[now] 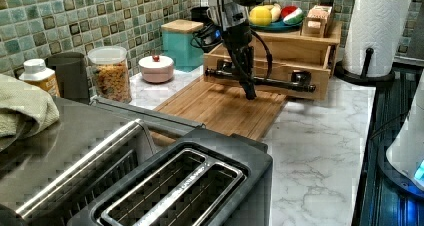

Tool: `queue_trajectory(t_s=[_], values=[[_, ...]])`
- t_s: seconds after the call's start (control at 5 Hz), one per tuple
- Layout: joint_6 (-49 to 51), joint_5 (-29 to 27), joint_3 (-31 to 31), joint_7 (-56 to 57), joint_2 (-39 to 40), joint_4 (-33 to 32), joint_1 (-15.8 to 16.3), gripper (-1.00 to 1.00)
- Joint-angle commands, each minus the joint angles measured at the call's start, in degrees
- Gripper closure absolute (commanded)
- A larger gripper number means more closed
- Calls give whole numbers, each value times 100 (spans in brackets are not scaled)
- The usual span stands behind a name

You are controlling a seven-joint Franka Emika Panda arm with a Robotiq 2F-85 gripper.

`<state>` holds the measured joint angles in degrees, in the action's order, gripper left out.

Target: Close the drawer.

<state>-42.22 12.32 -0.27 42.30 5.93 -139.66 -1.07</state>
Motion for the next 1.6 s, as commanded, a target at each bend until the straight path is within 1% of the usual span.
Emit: queue_trajectory(t_s=[0.2, 0.4, 0.6, 0.8, 1.0, 1.2, 1.4, 1.6], values=[[-790, 146, -774, 1157, -101, 359, -671, 100], [-914, 279, -1024, 1317, -232, 389, -785, 100], [-1023, 184, -1281, 1820, -243, 564, -1034, 100], [-1160, 74, -1149, 2471, 19, 945, -1734, 100], [-1504, -477, -1545, 3361, 309, 1293, -1874, 100], [-1557, -722, -1646, 3835, 731, 1870, -2181, 100], [-1694, -616, -1718, 4017, 974, 2198, -2366, 100], [-1764, -184, -1633, 3486, 980, 2274, -2519, 100]])
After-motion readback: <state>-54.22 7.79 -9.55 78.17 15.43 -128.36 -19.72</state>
